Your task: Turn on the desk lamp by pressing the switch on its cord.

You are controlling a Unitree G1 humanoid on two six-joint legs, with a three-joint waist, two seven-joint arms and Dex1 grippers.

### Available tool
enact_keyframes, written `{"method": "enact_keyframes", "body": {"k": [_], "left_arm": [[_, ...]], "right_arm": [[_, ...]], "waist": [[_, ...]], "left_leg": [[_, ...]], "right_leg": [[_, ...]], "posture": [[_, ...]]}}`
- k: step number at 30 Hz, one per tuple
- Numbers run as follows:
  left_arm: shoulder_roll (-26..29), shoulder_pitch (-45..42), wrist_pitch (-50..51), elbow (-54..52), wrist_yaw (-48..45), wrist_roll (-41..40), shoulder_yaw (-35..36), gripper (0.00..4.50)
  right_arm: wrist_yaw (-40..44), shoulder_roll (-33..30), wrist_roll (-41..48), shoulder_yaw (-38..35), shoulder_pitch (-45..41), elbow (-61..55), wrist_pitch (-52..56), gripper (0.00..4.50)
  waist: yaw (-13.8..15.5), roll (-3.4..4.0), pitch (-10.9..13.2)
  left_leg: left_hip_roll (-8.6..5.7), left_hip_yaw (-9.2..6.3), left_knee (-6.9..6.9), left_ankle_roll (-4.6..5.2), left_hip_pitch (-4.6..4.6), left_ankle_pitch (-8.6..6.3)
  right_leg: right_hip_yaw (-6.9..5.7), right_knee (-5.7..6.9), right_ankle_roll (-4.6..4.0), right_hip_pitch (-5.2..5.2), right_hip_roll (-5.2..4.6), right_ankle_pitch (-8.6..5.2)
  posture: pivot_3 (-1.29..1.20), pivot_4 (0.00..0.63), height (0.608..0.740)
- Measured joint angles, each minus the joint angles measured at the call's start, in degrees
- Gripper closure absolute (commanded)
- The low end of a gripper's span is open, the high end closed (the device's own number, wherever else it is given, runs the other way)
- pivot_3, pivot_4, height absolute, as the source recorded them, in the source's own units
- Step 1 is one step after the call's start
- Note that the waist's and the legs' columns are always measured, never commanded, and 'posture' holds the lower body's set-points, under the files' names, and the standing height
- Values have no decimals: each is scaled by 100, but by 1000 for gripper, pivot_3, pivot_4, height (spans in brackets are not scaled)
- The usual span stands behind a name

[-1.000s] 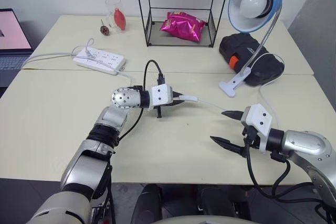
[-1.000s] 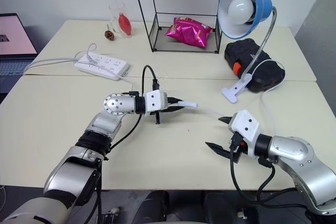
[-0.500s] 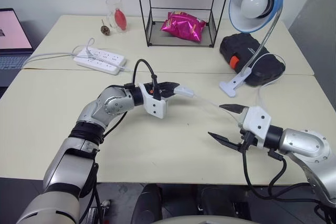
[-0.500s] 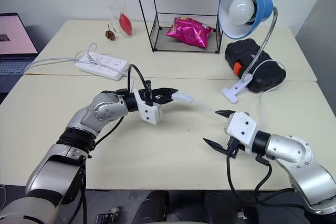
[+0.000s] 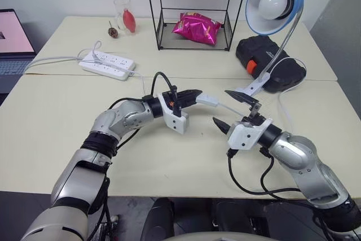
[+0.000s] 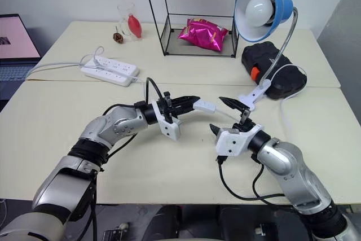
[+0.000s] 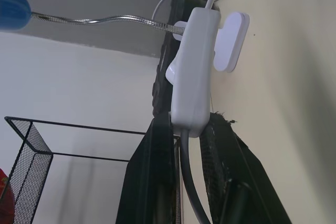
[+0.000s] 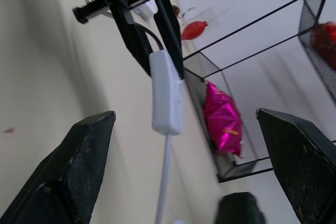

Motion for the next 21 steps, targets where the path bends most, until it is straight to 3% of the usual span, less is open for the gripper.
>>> {"method": "enact_keyframes", "body": {"k": [9, 21], "left_arm": [[-141, -134, 334, -3, -134, -173, -71, 4157], [-87, -124, 478, -99, -284, -375, -71, 4157]], "right_arm": [[-64, 785, -996, 486, -464, 627, 180, 0], [-42, 1059, -1312, 500, -602, 815, 283, 0]], "waist": [[3, 0, 0], [1, 0, 0]], "left_leg": [[-1, -1, 0, 0, 2, 0], [-1, -1, 0, 0, 6, 0]], "right_leg": [[0, 10, -1, -3, -1, 0], [0, 20, -1, -3, -1, 0]], "posture": [[0, 150, 740], [0, 150, 740]]}}
